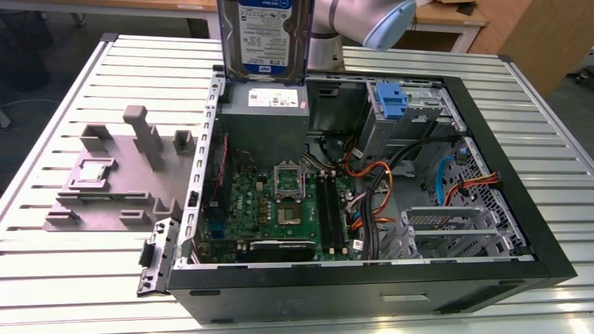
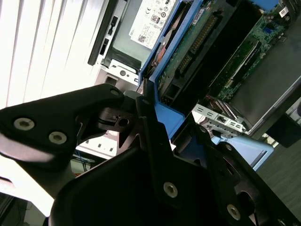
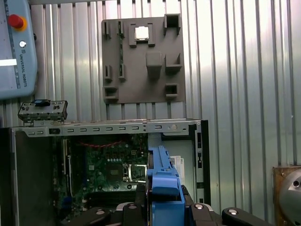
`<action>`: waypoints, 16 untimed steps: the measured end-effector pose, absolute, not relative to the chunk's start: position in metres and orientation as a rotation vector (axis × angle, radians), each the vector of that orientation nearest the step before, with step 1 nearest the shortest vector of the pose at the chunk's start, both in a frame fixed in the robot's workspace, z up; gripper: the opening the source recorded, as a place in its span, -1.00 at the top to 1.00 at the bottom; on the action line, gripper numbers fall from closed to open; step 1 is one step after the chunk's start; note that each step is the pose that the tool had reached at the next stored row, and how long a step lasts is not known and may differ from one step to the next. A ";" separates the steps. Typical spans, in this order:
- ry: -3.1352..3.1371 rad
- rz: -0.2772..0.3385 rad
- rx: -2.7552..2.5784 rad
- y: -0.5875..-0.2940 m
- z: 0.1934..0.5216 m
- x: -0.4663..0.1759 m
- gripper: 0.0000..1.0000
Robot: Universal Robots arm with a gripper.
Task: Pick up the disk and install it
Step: 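Pick up the disk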
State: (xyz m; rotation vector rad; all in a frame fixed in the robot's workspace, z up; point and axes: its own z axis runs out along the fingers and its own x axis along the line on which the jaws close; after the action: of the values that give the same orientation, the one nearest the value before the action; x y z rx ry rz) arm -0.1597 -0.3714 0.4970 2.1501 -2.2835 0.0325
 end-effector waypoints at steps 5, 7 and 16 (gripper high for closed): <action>-2.283 0.032 2.150 -0.371 0.497 -0.155 0.26; -2.283 0.033 2.150 -0.371 0.497 -0.154 0.26; -2.283 0.032 2.150 -0.371 0.497 -0.146 0.26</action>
State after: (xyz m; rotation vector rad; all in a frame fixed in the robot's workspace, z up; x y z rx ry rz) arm -0.1460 -0.3714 0.4969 2.1501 -2.2835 0.0325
